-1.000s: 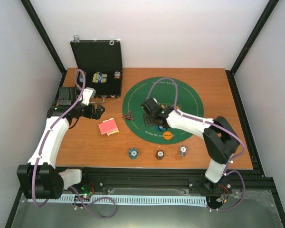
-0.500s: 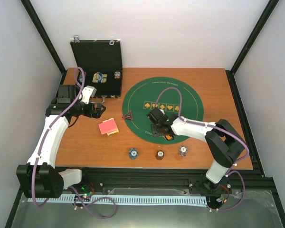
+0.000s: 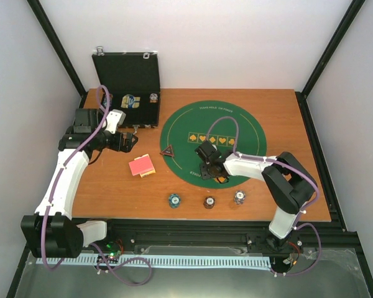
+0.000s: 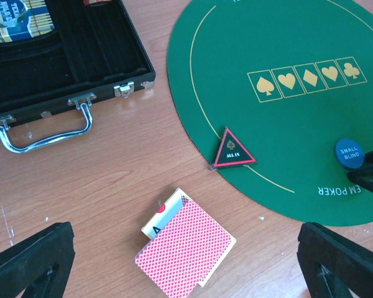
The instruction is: Distribute texas hold em gaming equipment
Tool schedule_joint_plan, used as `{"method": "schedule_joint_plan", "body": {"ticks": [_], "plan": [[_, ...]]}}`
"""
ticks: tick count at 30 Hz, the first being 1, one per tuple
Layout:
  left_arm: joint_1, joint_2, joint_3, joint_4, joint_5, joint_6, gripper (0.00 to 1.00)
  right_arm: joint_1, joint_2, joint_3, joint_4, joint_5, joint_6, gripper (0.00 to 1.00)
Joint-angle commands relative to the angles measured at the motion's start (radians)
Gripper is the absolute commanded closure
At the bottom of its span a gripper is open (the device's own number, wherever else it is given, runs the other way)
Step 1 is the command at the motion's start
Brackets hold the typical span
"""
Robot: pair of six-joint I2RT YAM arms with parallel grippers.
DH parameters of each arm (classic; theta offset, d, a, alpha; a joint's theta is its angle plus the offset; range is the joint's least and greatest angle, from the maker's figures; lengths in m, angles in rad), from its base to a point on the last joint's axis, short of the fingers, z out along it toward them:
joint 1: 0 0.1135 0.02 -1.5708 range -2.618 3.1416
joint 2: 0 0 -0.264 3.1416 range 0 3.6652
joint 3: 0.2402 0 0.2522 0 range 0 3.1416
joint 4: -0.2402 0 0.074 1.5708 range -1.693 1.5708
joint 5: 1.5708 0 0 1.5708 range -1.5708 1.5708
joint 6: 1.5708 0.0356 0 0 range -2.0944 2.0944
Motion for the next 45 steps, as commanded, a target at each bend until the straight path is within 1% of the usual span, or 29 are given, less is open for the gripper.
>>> {"method": "schedule_joint_plan", "body": {"ticks": [1,7,14,17,25,29,33,45], "plan": [[0.006,0.011,0.048,-0.01,0.012,-0.015,0.0,-0.014,0.005,-0.027,0.027,-0.01,0.0,0.52],[0.006,0.005,0.041,-0.008,0.003,-0.014,0.0,-0.043,0.048,0.012,0.036,-0.009,-0.02,0.65],[0.006,0.007,0.051,-0.015,0.001,-0.018,0.0,-0.115,0.121,0.087,0.04,0.005,-0.052,0.66],[0.006,0.007,0.06,-0.021,0.003,-0.019,0.0,-0.136,0.167,0.148,0.038,0.021,-0.069,0.65],[0.006,0.011,0.057,-0.032,-0.005,-0.015,0.0,-0.225,0.36,0.431,-0.022,0.025,-0.1,0.65],[0.006,0.023,0.065,-0.039,-0.007,-0.012,0.0,-0.269,0.453,0.605,-0.091,0.016,-0.126,0.65],[0.006,0.027,0.072,-0.035,0.002,-0.011,0.0,-0.305,0.525,0.736,-0.146,-0.005,-0.147,0.66],[0.006,0.079,0.086,-0.01,0.014,-0.025,0.0,-0.377,0.796,1.202,-0.333,-0.066,-0.192,0.66]]}}
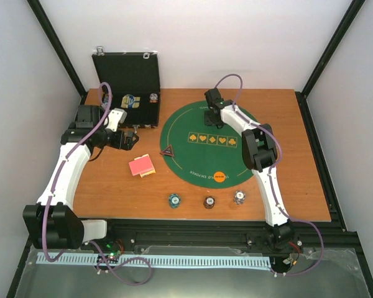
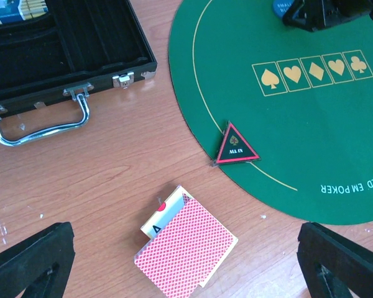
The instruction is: Distribute texas hold em gaming equipment
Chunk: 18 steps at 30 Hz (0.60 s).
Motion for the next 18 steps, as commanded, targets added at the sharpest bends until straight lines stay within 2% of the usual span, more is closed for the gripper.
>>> {"method": "schedule_joint_plan", "body": {"ticks": [1,7,10,12,15,18], "plan": [[0.006,0.018,0.049,0.009,0.014,-0.019,0.0,-0.028,0.098,0.16,-0.097,-0.04,-0.025,0.66],[0.006,0.026,0.062,0.009,0.02,-0.027,0.0,-0.036,0.166,0.308,-0.131,-0.095,-0.062,0.65],[0.006,0.023,0.065,0.007,0.016,-0.027,0.0,-0.034,0.137,0.29,-0.148,-0.096,-0.056,0.59],[0.006,0.019,0.065,0.005,0.014,-0.031,0.0,-0.029,0.082,0.224,-0.138,-0.083,-0.058,0.55],[0.006,0.018,0.067,-0.002,0.014,-0.036,0.0,-0.01,-0.061,0.037,-0.071,-0.035,-0.067,0.46],[0.006,0.01,0.062,-0.006,0.006,-0.038,0.0,0.013,-0.217,-0.153,-0.027,-0.018,-0.049,0.45]]}}
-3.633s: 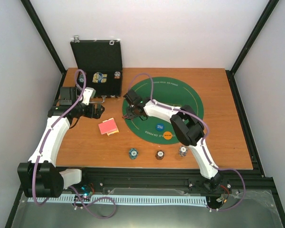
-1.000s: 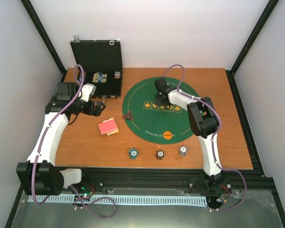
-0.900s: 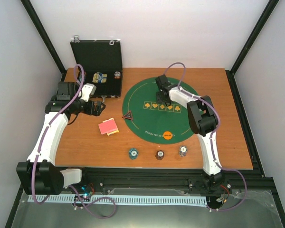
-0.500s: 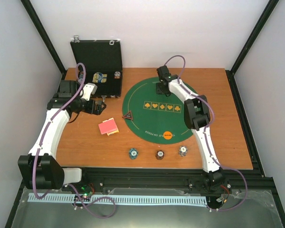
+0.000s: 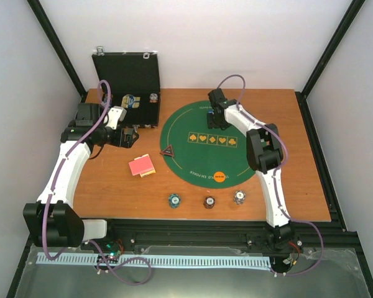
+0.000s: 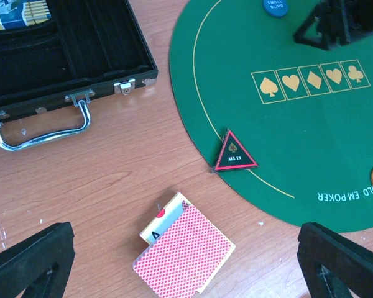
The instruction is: Distribute texas hold em gaming equipment
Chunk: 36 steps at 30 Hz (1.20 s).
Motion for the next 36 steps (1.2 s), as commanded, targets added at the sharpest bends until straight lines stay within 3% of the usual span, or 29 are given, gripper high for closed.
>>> {"method": "schedule_joint_plan", "body": {"ticks": [1,6,13,27,36], "plan": [[0.007,-0.016,0.035,-0.008,-0.001,-0.019,0.0,0.047,-0.259,-0.253,0.058,0.057,0.017,0.45],[0.006,-0.035,0.026,-0.02,-0.012,-0.016,0.0,0.166,-0.512,-0.642,0.149,0.122,0.068,0.44],[0.006,-0.05,0.006,-0.029,-0.024,-0.019,0.0,0.287,-0.7,-0.957,0.207,0.146,0.168,0.42],[0.007,-0.044,0.026,-0.034,-0.024,-0.025,0.0,0.35,-0.837,-1.13,0.194,0.146,0.208,0.4],[0.007,-0.043,0.03,-0.035,-0.022,-0.029,0.0,0.356,-0.83,-1.19,0.223,0.077,0.232,0.4]]}}
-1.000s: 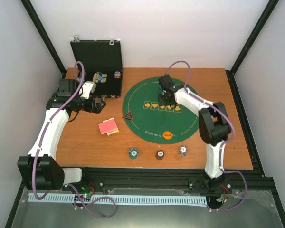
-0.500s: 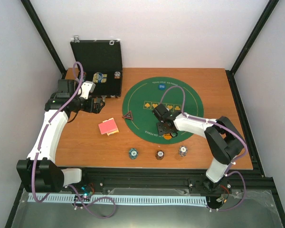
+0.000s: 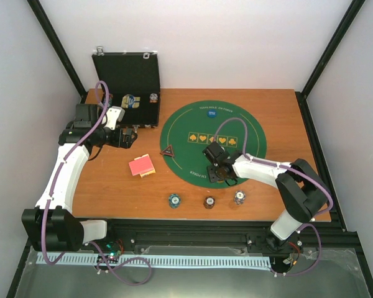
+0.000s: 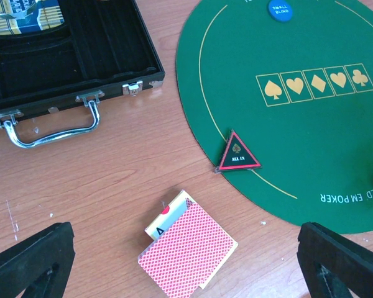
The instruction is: Distribute texas hold em gaming equipment
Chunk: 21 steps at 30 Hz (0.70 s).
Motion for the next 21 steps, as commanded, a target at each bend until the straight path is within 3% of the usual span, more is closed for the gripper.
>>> {"method": "schedule_joint_plan", "body": {"ticks": [1,12,21], "plan": [[0.007,-0.011,0.03,-0.02,0.003,-0.017,0.0,0.012,-0.001,-0.032,0.031,-0.028,0.031,0.4],[0.006,-0.014,0.033,-0.026,-0.004,-0.019,0.0,0.005,-0.007,-0.062,0.011,0.013,0.064,0.43],[0.007,-0.019,0.042,-0.036,-0.01,-0.013,0.0,-0.111,-0.041,-0.099,0.008,0.037,0.075,0.48]]}}
